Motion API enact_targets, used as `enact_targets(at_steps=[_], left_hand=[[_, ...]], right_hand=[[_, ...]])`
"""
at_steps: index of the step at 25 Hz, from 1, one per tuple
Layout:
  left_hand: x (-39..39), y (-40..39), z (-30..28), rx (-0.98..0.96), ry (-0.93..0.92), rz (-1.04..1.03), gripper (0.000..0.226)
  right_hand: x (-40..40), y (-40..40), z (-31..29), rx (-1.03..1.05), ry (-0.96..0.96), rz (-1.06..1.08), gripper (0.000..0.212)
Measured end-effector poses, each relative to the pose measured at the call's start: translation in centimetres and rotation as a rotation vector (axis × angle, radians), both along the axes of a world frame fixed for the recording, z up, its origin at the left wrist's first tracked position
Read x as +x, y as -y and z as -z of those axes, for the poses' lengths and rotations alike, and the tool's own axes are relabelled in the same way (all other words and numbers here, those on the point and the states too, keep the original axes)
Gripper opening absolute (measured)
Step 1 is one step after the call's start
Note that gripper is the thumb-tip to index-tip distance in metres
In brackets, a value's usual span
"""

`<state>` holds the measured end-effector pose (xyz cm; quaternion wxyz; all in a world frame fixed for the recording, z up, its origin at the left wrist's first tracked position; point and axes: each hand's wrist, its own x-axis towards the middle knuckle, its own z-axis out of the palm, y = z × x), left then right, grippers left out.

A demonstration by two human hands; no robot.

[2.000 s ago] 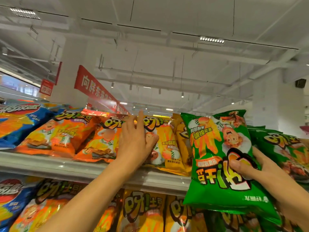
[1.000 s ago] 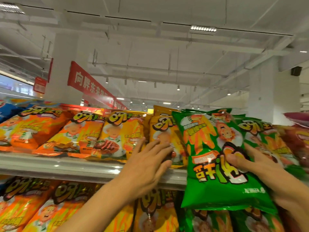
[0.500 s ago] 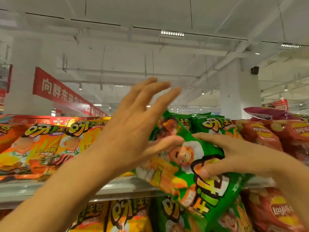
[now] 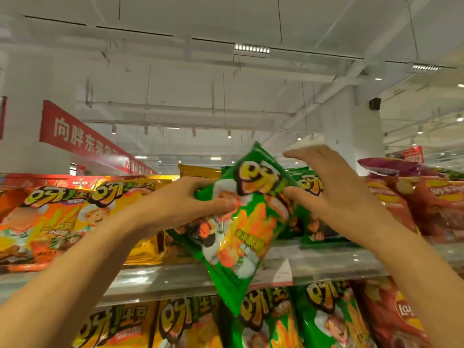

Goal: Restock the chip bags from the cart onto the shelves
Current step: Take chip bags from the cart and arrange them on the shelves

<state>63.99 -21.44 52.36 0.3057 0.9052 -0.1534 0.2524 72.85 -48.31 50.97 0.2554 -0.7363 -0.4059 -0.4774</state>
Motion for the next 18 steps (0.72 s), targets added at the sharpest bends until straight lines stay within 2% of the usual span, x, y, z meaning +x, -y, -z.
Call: enact_targets(at_steps=[1,3,6,8,11,13,15,18], left_hand=[[0.7,-0.6,0.7,-0.178,0.045,0.017,0.035],[2.4,-0.9,1.7,-0.480,0.145,0.007,0.035],[5.0,0.7,2.1,-0.721,0.176,0.031,0.043],[6.9,2.3,1.8,-0.737,0.162,0.042,0.044],[8.9,5.1,1.1,-0.731,0.104,0.069,0.037],[9.9,6.3,1.1,-0.645,0.029,0.035,0.035],[10.6,7.0,1.9,-0.518,-0.028,-0.027,0.040],[10.9,7.4,2.5,-0.382,-0.145,-0.183,0.040]], right_hand=[[0.9,0.3,1.1,0.100,-0.086,-0.032,0.056],[2.8,0.6,3.2,0.156,-0.327,-0.078,0.049],[4.9,0.5,5.7,0.077,-0.466,-0.057,0.036],[5.9,0.8,6.7,0.072,-0.455,-0.081,0.032],[6.9,1.6,7.3,0.223,-0.421,-0.104,0.038],[7.6,2.3,7.3,0.303,-0.346,-0.066,0.043],[8.3,3.2,7.3,0.276,-0.318,-0.057,0.049],[8.9,3.6,7.4,0.160,-0.291,0.050,0.042]])
